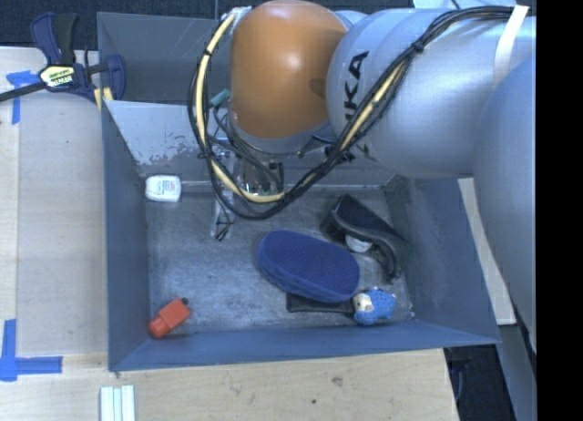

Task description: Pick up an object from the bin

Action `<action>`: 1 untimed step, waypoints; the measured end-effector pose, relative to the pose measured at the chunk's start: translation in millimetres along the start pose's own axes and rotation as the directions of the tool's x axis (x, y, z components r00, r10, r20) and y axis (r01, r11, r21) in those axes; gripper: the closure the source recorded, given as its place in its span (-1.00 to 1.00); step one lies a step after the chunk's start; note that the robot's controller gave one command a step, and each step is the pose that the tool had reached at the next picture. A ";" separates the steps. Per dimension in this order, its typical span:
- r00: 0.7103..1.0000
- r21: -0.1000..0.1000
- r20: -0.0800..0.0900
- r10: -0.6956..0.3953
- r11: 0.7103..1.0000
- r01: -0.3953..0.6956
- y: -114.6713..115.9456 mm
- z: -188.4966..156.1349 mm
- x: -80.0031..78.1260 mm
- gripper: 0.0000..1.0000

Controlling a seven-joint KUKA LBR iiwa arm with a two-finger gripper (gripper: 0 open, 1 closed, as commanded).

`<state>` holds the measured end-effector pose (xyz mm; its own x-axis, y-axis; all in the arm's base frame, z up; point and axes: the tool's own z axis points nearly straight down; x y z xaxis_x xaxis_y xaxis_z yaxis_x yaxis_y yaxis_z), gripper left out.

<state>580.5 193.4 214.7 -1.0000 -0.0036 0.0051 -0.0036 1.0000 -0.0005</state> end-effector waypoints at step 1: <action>0.788 0.004 0.006 -0.616 0.788 0.616 -24.4 -24.6 71.4 -1.00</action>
Offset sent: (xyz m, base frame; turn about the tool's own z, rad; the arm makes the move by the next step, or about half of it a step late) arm -0.0717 -0.0242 0.0244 -0.6646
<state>509.3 168.8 239.7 -0.7857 -0.6186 -0.0015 -0.6186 0.7857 -0.0007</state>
